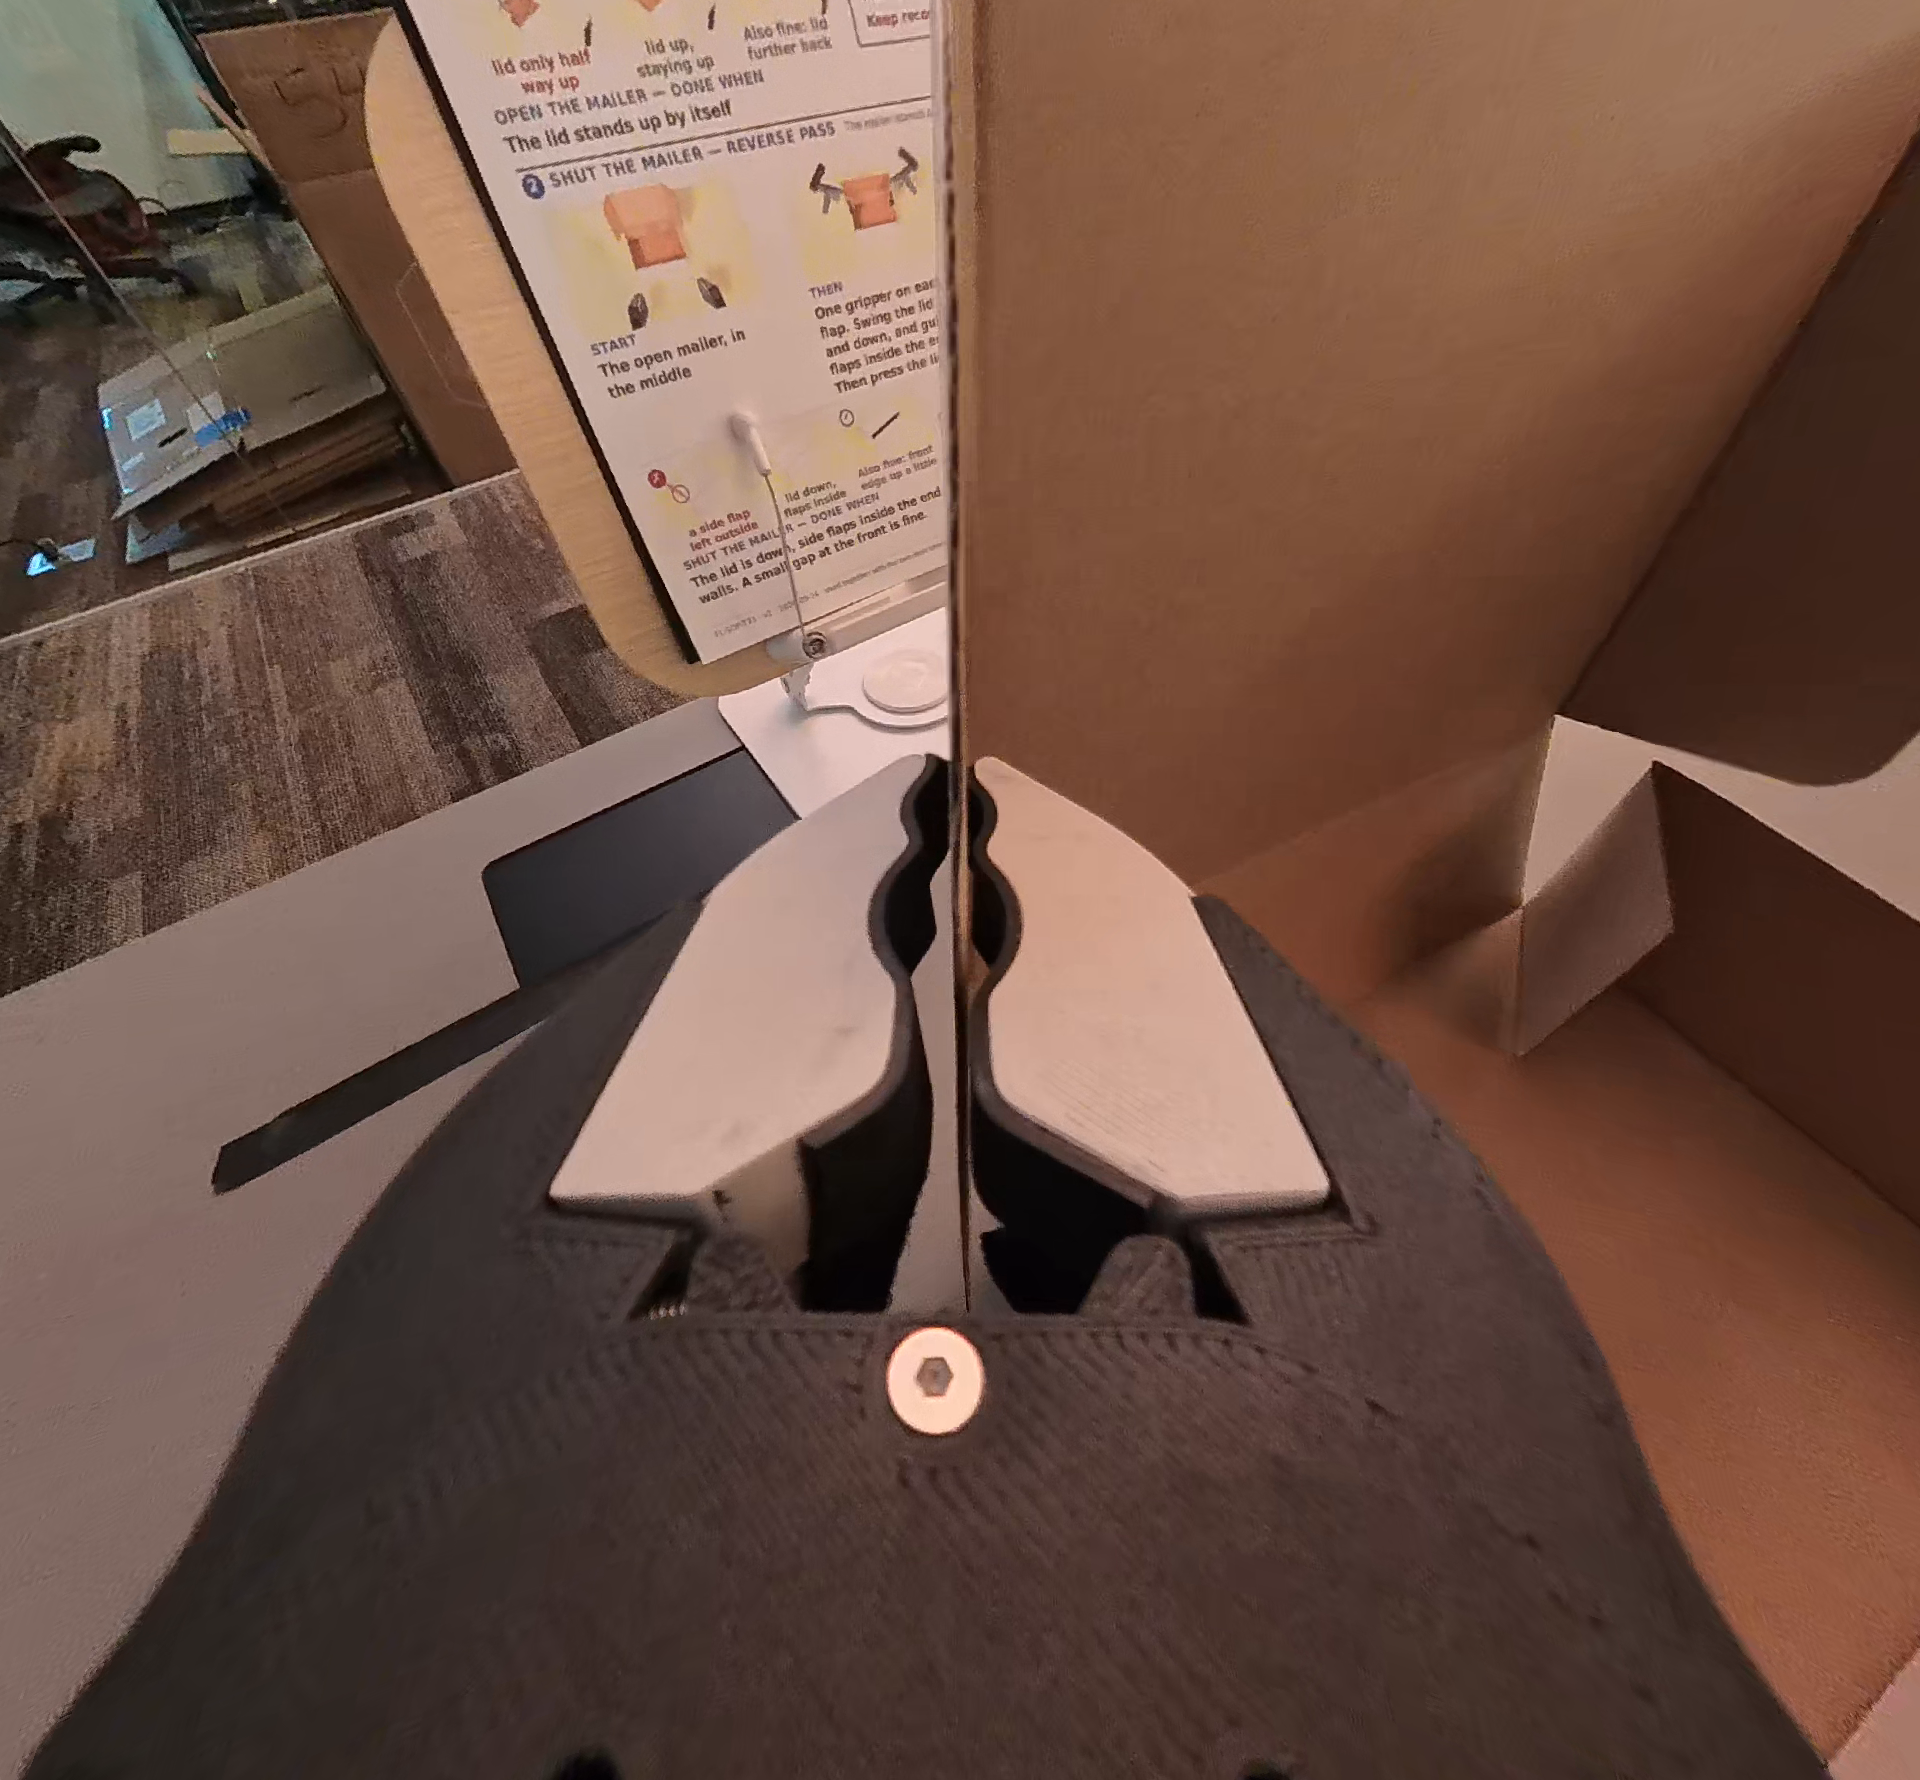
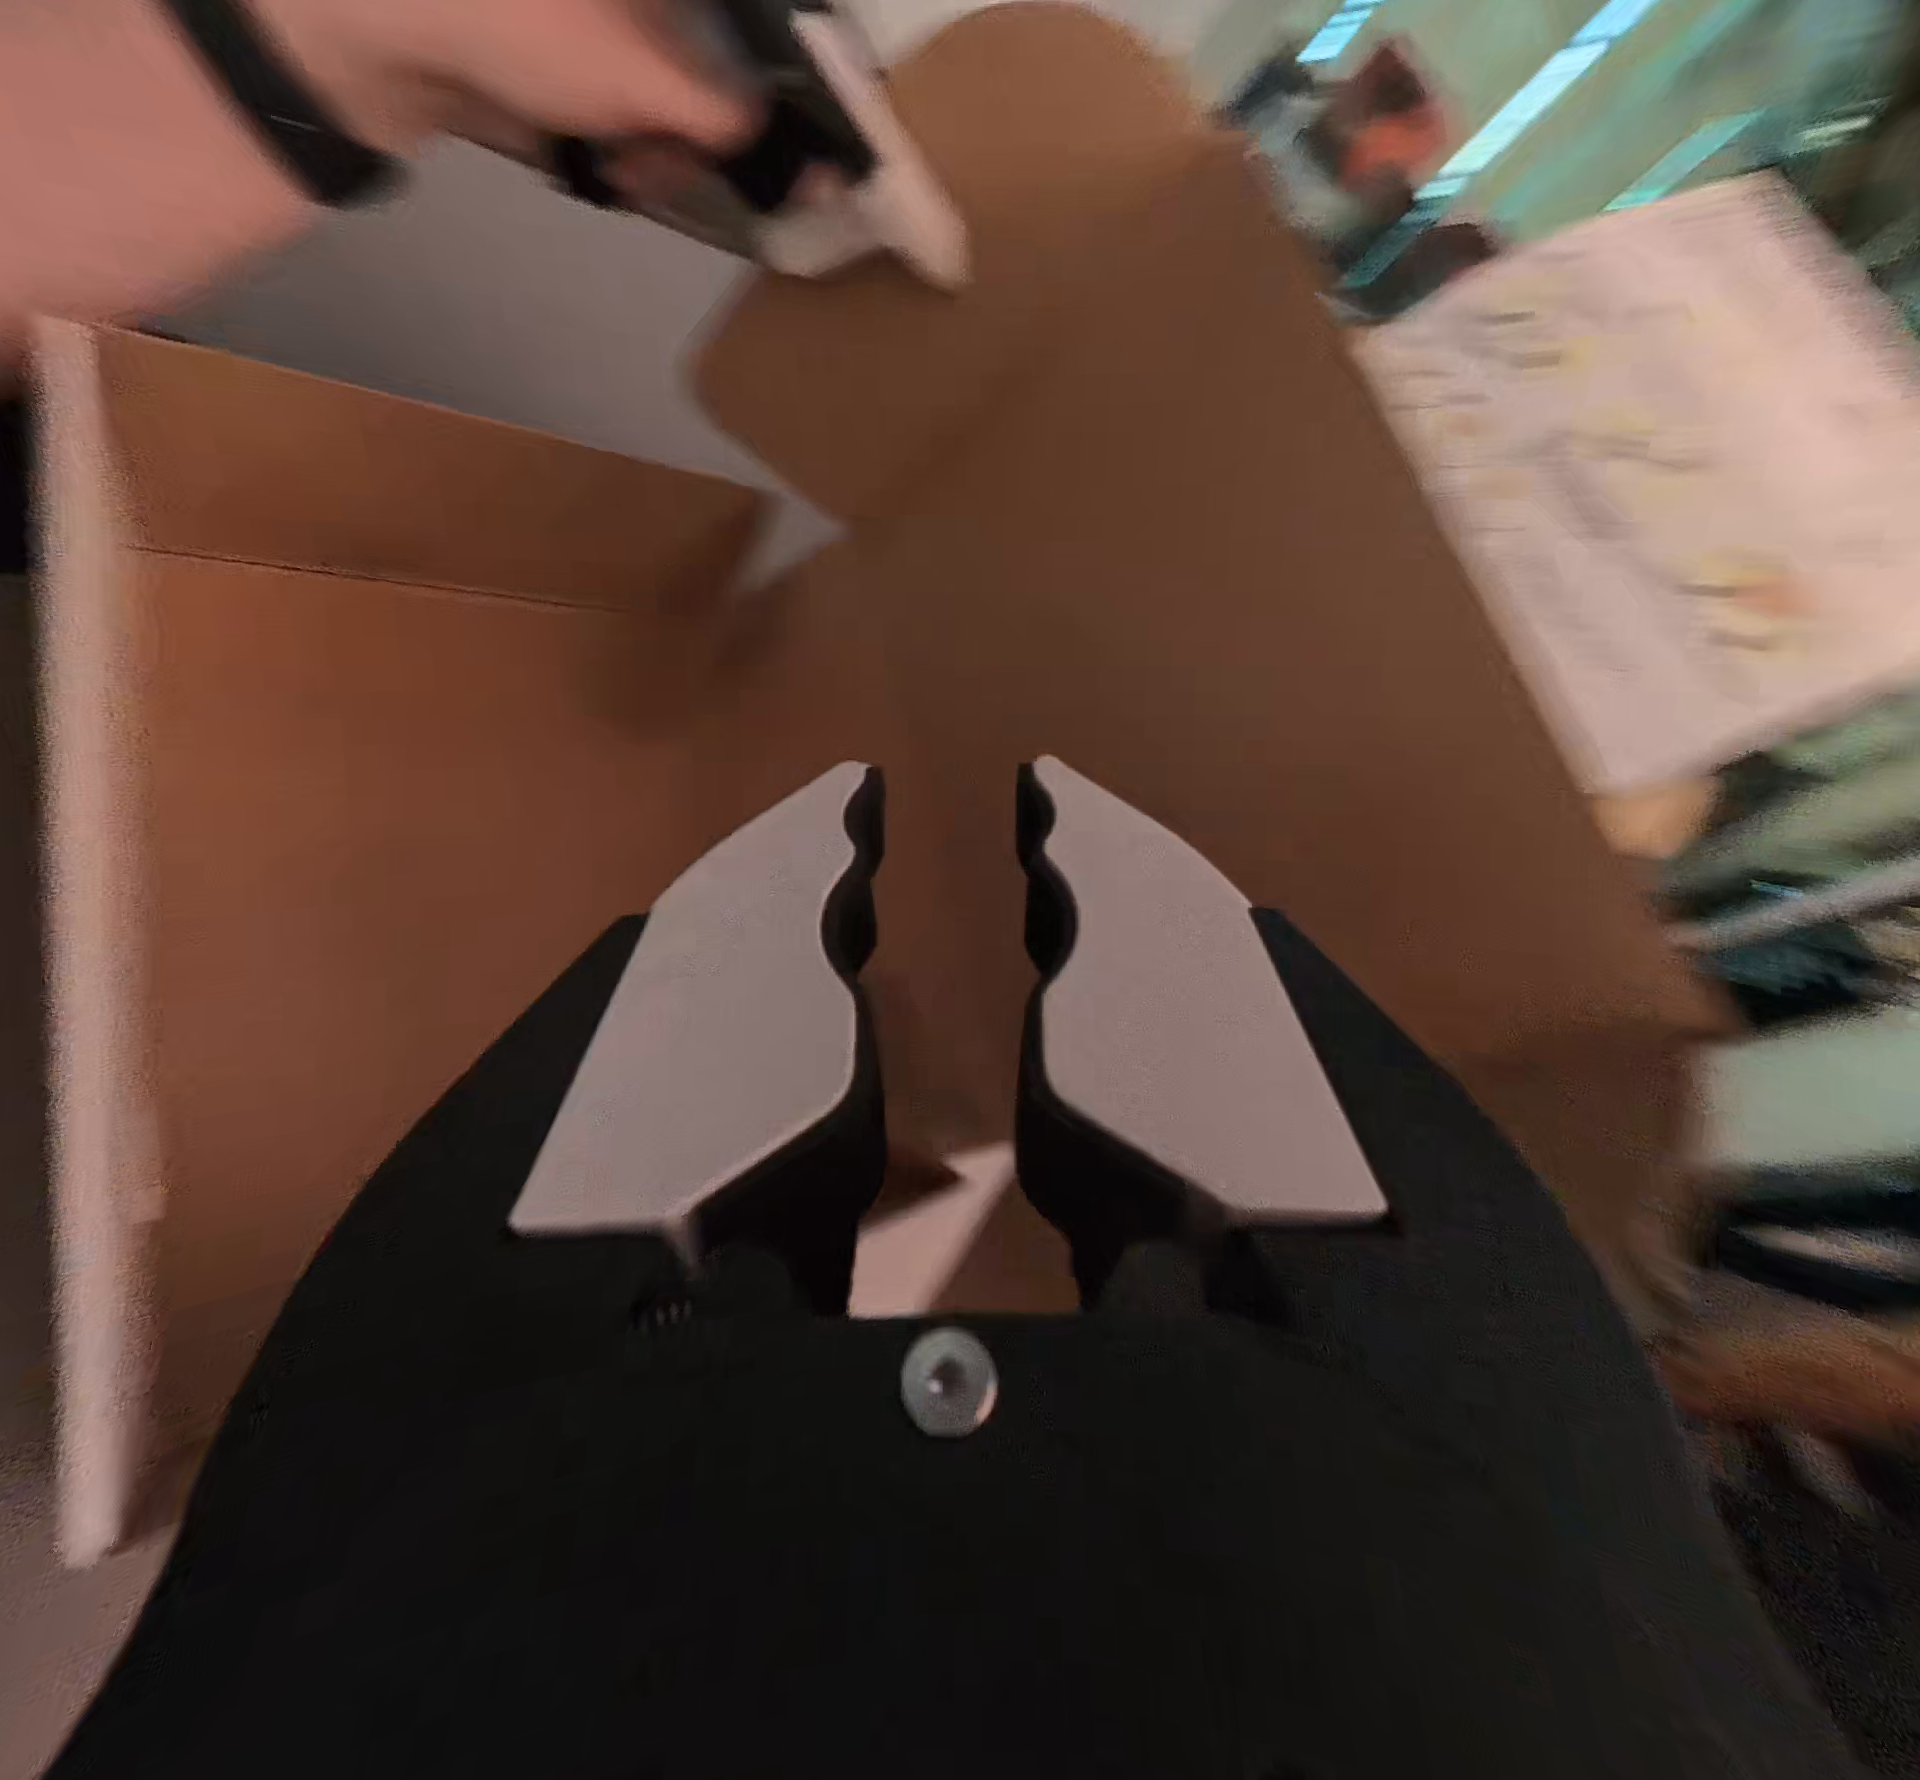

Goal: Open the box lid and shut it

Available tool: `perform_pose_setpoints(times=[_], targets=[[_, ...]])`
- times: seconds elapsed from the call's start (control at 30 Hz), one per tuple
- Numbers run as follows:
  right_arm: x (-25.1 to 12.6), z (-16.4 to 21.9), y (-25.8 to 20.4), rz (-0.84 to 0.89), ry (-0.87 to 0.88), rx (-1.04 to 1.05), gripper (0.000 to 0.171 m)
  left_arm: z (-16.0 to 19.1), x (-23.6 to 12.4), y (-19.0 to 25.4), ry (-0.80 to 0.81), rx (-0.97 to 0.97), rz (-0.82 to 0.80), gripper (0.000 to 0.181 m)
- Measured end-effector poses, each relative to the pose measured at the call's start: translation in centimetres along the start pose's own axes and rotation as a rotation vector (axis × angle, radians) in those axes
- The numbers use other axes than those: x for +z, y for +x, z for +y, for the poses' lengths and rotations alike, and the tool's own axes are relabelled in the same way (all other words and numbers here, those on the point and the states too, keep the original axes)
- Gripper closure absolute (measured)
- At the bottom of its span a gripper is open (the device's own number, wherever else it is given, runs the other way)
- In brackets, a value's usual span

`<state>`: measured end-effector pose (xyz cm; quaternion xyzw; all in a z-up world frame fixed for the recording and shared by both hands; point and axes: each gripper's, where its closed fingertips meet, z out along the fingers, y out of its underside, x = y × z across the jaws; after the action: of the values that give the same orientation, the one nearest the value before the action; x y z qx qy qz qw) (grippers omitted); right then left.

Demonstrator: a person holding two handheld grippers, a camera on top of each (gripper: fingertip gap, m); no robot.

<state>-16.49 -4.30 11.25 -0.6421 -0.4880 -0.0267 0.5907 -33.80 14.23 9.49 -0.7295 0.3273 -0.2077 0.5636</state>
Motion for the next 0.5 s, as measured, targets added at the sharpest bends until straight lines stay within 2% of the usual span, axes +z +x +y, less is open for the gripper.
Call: perform_pose_setpoints(times=[0.03,0.17,0.3,0.4,0.5], targets=[[1.8,0.2,-1.8,-0.082,-0.006,0.031,0.146,0.1,0.0,0.0,-0.003,-0.001,0.000,0.180],[9.1,1.9,-5.7,-0.200,-0.065,0.026,0.146,-0.1,-0.1,0.1,0.005,-0.002,0.013,0.180],[15.7,2.6,-7.4,-0.265,-0.118,0.181,0.140,-0.2,-0.2,0.3,0.005,0.002,0.010,0.180],[19.7,3.2,-9.0,-0.312,-0.187,0.275,0.135,-0.3,-0.1,0.6,0.002,0.013,0.007,0.180],[22.5,4.2,-9.3,-0.262,-0.244,0.224,0.137,-0.5,-0.1,0.8,0.004,0.010,0.008,0.180]])
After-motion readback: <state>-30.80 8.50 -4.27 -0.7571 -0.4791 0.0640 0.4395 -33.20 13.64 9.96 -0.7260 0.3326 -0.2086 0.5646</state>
